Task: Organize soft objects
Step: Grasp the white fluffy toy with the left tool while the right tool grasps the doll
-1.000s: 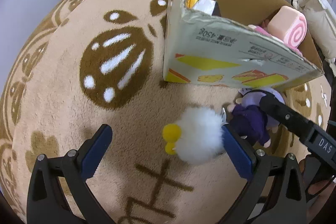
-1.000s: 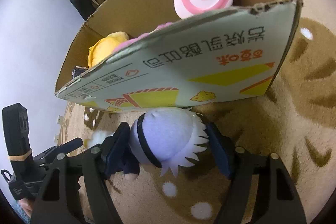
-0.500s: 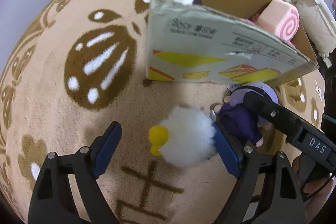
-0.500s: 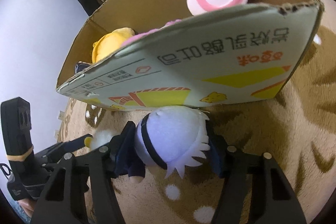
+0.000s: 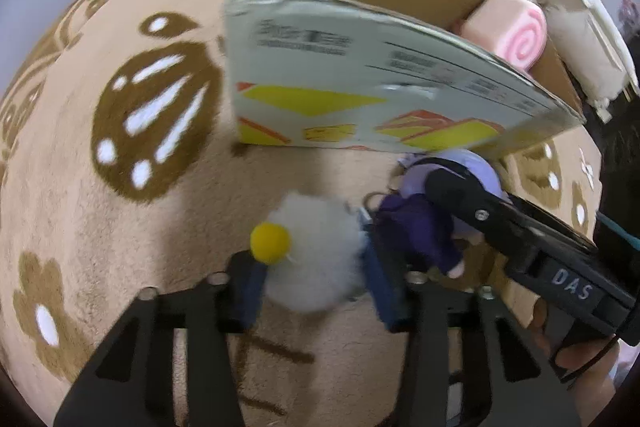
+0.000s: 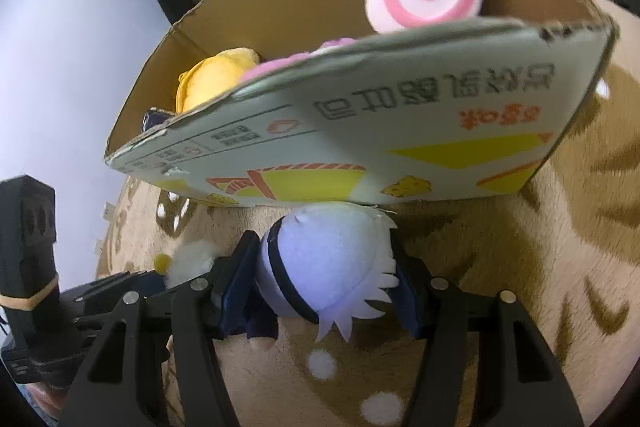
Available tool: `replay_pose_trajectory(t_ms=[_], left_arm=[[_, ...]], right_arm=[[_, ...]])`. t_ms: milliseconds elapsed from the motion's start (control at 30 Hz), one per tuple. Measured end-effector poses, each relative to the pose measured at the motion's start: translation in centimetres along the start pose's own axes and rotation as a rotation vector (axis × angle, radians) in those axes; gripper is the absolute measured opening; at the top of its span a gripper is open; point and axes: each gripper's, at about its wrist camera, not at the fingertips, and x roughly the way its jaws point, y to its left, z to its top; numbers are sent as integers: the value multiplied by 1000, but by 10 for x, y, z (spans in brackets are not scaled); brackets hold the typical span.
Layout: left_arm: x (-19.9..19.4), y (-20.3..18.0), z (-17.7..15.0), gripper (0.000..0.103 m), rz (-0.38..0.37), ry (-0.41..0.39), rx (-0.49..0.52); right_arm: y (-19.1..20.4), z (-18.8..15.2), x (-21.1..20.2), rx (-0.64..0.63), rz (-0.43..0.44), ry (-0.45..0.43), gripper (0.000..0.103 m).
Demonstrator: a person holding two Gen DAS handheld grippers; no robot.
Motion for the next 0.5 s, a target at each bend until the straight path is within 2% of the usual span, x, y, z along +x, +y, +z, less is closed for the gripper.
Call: replay_pose_trajectory(t_ms=[67, 167, 333, 500], left_arm=[[0, -5, 0, 34, -15, -1, 19], [-1, -13, 0, 32, 6, -20, 65], [-4, -20, -2, 30, 20, -39, 85], [-9, -21, -2, 17, 33, -58, 100]], right_arm=[[1, 0, -1, -9, -6, -3, 65], [-1, -1, -3, 2, -3, -4, 64], [0, -1, -9, -6, -13, -20, 64], [-1, 1, -19, 1, -32, -50, 64]])
